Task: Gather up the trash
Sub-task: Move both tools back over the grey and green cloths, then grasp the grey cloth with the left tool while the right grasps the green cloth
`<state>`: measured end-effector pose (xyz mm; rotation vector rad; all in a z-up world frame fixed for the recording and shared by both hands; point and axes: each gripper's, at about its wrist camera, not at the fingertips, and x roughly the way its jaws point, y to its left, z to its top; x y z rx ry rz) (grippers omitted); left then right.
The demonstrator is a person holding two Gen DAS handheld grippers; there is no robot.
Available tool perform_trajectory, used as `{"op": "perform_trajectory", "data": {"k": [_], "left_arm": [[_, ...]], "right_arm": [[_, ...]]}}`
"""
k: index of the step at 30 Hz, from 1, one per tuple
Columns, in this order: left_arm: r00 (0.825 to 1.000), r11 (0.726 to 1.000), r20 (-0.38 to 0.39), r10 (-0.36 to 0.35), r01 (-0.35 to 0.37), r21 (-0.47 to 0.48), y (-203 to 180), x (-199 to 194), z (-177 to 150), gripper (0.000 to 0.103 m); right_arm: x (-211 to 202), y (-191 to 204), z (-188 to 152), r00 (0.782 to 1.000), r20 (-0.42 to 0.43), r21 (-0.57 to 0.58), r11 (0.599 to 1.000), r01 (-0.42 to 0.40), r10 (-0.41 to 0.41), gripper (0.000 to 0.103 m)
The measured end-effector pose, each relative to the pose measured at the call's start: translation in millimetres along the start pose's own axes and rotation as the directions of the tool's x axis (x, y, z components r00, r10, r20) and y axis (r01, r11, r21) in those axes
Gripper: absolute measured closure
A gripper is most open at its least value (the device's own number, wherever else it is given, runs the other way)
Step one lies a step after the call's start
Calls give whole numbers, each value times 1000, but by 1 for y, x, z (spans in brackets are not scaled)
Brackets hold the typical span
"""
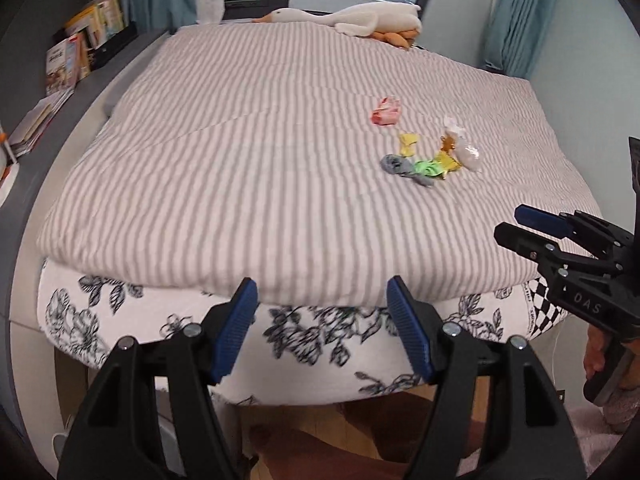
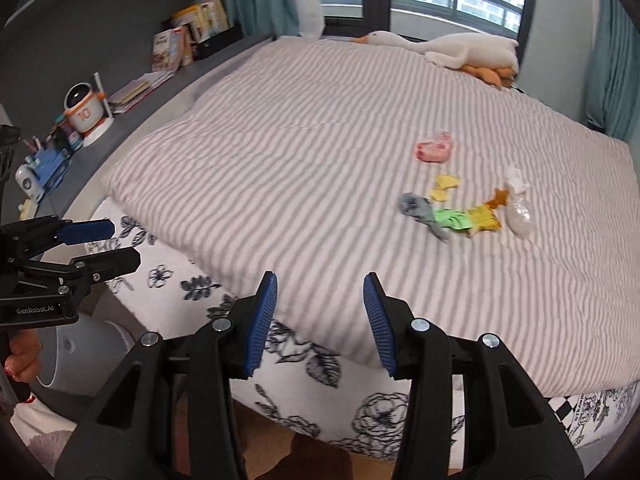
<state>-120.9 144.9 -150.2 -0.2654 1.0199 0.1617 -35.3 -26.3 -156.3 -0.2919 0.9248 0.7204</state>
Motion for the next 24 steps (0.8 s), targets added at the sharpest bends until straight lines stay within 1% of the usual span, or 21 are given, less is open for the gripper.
{"op": "perform_trajectory", "data": {"k": [2, 4, 8, 11, 14, 18, 21, 24], "left_arm": [[1000, 999, -14, -19, 19, 30, -23, 22, 19, 36], [999, 997, -36, -36, 38, 60, -42, 44, 38, 35], [995, 988, -72, -69, 78, 130, -72, 89, 70, 36], [992, 978, -99, -82, 99, 183, -87, 128, 97, 36], [987, 969, -126, -103, 128, 210, -94, 165, 120, 36], [976, 960, -178, -127, 166, 227, -97, 223, 146, 36], [968, 953, -213, -130, 181, 243, -97, 258, 157, 36], [958, 943, -247, -142, 207, 262, -98, 290, 166, 36]], "right_arm": [[6, -36, 2, 999, -7, 39, 999, 38, -37, 60], [13, -64, 4, 998, -17, 90, 994, 60, -59, 60], [35, -110, 12, 995, -24, 183, 978, 104, -101, 60], [58, -134, 20, 992, -36, 234, 964, 126, -120, 60], [89, -157, 27, 989, -63, 285, 947, 146, -134, 60], [130, -179, 39, 987, -93, 336, 930, 152, -127, 60], [160, -192, 46, 984, -118, 365, 916, 165, -130, 60], [190, -205, 49, 983, -144, 407, 899, 162, -112, 60]]}}
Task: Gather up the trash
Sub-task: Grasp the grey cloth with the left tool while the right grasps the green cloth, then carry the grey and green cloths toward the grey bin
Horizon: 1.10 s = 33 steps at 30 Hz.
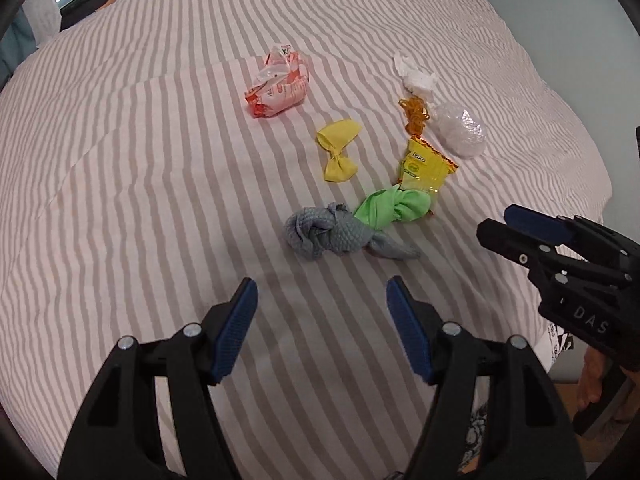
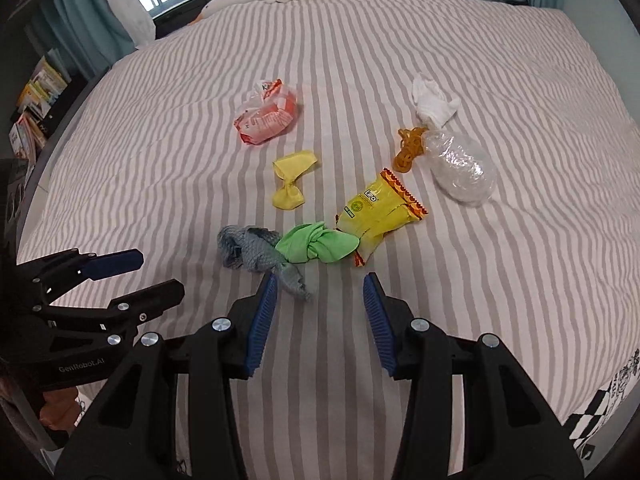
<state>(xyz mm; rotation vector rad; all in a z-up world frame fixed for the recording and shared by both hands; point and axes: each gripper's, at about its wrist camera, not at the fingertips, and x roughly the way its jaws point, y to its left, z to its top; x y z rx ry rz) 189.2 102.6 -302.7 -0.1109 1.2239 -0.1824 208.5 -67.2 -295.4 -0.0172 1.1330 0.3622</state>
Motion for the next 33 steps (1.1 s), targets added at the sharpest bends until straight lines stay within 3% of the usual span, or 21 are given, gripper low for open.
{"op": "perform_trajectory", "data": {"k": [8, 15, 18, 19, 21, 23, 25, 27, 33], "left_arm": [[998, 995, -43, -37, 40, 92, 6, 52, 17, 36], [988, 984, -94, -123, 133, 114, 3, 90, 20, 36], [988, 980, -88, -128, 139, 139, -2, 94, 18, 39], [987, 979, -86, -137, 148, 141, -3, 94, 18, 42], [982, 976, -99, -163, 175, 132, -4, 93, 20, 62], [975, 970, -111, -192, 206, 126, -5, 92, 22, 75], [979, 969, -103, -179, 193, 155, -11, 89, 21, 82], [983, 966, -92, -160, 175, 188, -16, 83, 21, 96], [984, 966, -67, -163, 173, 192, -17, 60, 18, 97]], "right_arm": [[58, -6, 8, 998, -59, 67, 998, -15, 19, 60], [89, -9, 12, 996, -85, 93, 995, -25, 33, 61], [96, -8, 14, 993, -97, 88, 995, -55, 64, 77], [97, -6, 14, 992, -98, 82, 994, -66, 74, 84], [97, -1, 16, 991, -100, 65, 994, -86, 92, 92], [93, 3, 17, 991, -92, 50, 995, -91, 95, 95], [87, 7, 16, 991, -82, 47, 994, -99, 103, 98], [80, 7, 16, 992, -70, 49, 993, -105, 108, 101], [47, 1, 17, 995, -27, 56, 994, -98, 100, 101]]}}
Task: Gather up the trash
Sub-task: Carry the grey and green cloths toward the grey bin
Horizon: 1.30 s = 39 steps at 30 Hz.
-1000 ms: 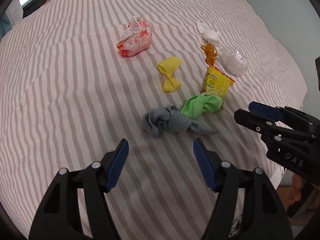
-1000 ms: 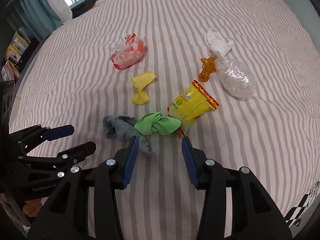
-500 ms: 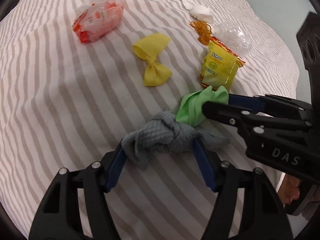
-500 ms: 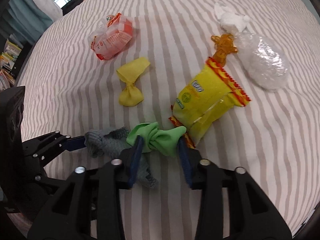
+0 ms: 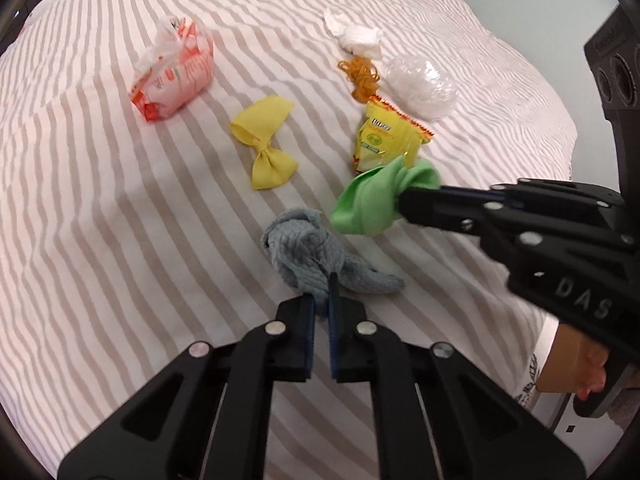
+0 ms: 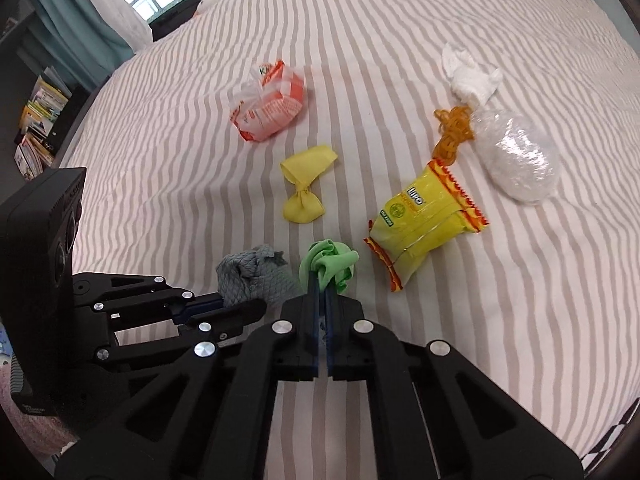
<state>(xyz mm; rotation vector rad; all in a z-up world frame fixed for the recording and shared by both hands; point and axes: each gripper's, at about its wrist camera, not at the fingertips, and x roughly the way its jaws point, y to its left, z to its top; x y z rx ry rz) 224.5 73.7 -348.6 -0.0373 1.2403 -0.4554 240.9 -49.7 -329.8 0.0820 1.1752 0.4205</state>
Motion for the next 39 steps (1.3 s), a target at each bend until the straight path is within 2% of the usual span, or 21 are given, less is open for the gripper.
{"op": "perform_trajectory", "data": {"k": [6, 16, 20, 26, 28, 32, 36, 39], "left_arm": [[1000, 1000, 26, 11, -10, -10, -5, -24, -8, 97], [992, 998, 116, 40, -33, -60, -19, -104, -34, 97], [988, 994, 141, 68, -54, -99, -28, -138, -57, 97], [975, 972, 174, 139, -101, -212, -49, -185, -106, 97], [965, 956, 189, 184, -131, -261, -59, -200, -125, 97], [938, 899, 218, 271, -166, -406, -79, -233, -167, 97], [899, 816, 235, 370, -193, -545, -95, -267, -220, 97], [872, 741, 228, 433, -200, -641, -104, -288, -263, 97]], "right_arm": [[-34, 3, -5, 999, 40, -6, 1000, 13, -13, 101], [-102, 34, -29, 996, 88, -62, 998, 10, -5, 101], [-131, 51, -43, 994, 103, -107, 994, -10, 21, 101], [-171, 83, -66, 990, 101, -251, 965, -72, 101, 101], [-181, 94, -74, 986, 87, -311, 944, -109, 142, 101], [-199, 119, -93, 975, 37, -444, 877, -182, 221, 101], [-215, 147, -116, 955, -16, -563, 787, -253, 295, 101], [-221, 172, -136, 936, -71, -624, 717, -310, 344, 101]]}}
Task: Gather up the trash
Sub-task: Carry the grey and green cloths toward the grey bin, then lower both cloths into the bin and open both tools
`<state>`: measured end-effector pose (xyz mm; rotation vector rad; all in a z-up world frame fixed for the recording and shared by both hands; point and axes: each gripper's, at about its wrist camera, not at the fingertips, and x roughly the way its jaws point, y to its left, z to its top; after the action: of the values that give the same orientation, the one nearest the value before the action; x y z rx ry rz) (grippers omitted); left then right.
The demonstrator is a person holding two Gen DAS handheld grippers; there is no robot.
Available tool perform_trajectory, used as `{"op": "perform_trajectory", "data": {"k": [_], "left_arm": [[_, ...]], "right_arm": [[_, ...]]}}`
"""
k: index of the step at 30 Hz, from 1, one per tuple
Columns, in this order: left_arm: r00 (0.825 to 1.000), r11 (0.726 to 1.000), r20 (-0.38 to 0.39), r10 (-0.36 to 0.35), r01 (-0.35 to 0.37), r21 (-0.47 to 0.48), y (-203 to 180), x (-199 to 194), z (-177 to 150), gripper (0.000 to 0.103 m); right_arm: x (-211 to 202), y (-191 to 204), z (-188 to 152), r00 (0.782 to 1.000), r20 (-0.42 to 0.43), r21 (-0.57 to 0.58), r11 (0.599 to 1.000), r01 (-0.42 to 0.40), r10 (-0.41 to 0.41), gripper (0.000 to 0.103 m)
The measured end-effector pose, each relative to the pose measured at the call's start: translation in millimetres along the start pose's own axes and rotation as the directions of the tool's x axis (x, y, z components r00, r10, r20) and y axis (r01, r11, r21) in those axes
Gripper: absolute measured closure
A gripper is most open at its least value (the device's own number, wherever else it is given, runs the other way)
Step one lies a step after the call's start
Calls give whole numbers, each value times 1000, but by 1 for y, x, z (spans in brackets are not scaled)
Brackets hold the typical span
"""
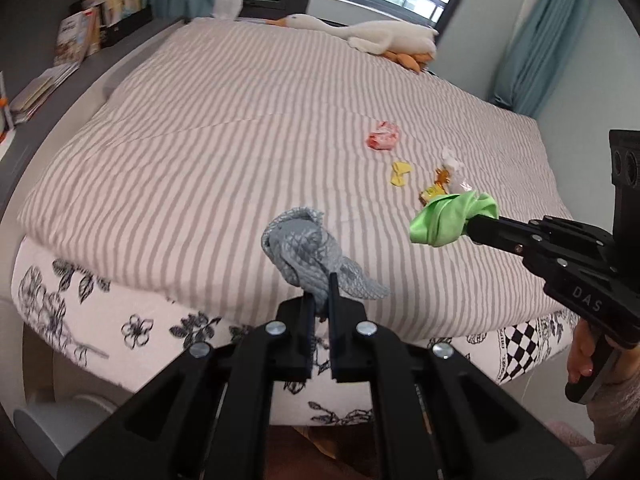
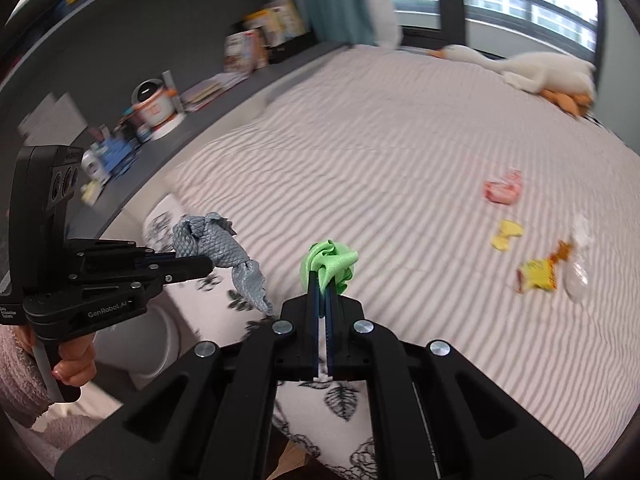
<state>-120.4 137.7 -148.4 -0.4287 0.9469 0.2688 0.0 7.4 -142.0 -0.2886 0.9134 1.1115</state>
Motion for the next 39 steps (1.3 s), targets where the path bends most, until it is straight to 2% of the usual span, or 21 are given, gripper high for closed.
{"op": "perform_trajectory", "data": {"k": [5, 12, 17, 21, 25, 31, 33, 35, 36, 37, 39], "left_arm": [[993, 983, 46, 108, -100, -154, 48, -53, -47, 97], [963, 912, 91, 252, -205, -355, 132, -136, -114, 97], [938, 866, 86, 337, -273, -419, 199, -195, -167, 97], [926, 841, 70, 372, -304, -447, 252, -234, -209, 97], [923, 830, 56, 381, -315, -461, 291, -259, -246, 97], [934, 847, 63, 350, -287, -448, 324, -277, -276, 97], [936, 853, 72, 343, -278, -442, 332, -280, -281, 97], [938, 856, 80, 337, -270, -442, 337, -282, -284, 97], [939, 857, 82, 334, -266, -442, 339, -283, -285, 97], [940, 858, 84, 332, -263, -442, 340, -283, -287, 97], [941, 861, 89, 326, -257, -439, 343, -284, -289, 97]], "right_arm": [[16, 73, 0, 991, -44, -133, 982, -132, 127, 101], [33, 205, -4, 956, -112, -317, 902, -293, 271, 101], [48, 307, -18, 932, -132, -370, 855, -363, 338, 101], [67, 385, -33, 909, -179, -389, 821, -417, 377, 101], [82, 454, -50, 895, -216, -406, 798, -446, 390, 101], [104, 530, -64, 888, -266, -400, 794, -457, 376, 101], [106, 546, -66, 897, -265, -428, 790, -439, 355, 101], [110, 556, -67, 902, -265, -442, 788, -428, 341, 97], [111, 560, -67, 902, -267, -441, 789, -427, 339, 87], [111, 563, -66, 904, -261, -439, 792, -424, 339, 71], [110, 565, -64, 912, -238, -440, 800, -408, 334, 62]]}}
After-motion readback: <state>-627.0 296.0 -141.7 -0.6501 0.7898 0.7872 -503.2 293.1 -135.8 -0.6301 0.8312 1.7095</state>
